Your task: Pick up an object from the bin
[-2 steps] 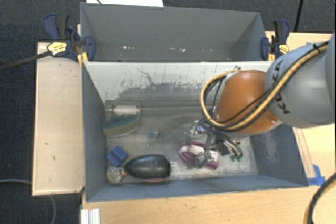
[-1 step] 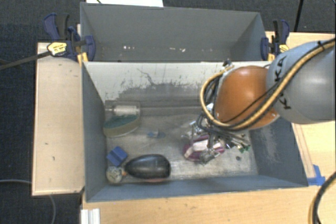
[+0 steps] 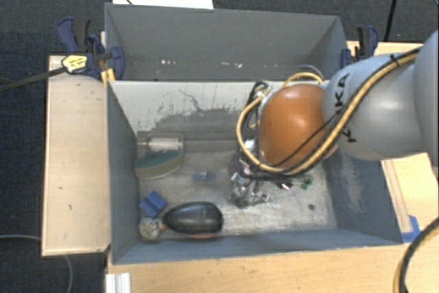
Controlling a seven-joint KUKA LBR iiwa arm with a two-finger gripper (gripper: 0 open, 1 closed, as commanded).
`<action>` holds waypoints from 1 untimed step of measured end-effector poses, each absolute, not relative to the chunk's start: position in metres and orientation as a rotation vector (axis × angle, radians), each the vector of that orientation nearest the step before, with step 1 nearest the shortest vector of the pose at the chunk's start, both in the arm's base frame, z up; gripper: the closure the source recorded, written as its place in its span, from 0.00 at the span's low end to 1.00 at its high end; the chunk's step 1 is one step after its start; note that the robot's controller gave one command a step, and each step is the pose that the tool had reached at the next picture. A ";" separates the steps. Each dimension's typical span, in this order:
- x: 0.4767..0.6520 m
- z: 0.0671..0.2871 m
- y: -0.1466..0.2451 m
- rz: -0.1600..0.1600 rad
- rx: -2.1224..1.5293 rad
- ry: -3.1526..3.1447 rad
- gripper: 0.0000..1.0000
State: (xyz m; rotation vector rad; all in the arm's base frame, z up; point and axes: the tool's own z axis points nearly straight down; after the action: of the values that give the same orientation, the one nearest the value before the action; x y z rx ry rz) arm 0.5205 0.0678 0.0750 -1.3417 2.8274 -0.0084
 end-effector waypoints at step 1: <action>0.505 0.191 0.187 0.003 -1.654 2.658 1.00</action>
Offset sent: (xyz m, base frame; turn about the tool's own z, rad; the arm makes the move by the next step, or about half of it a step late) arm -0.0166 0.1148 0.1121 -0.2273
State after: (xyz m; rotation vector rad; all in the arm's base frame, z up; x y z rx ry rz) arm 0.5048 0.1872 0.1910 -1.6544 2.6575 0.0028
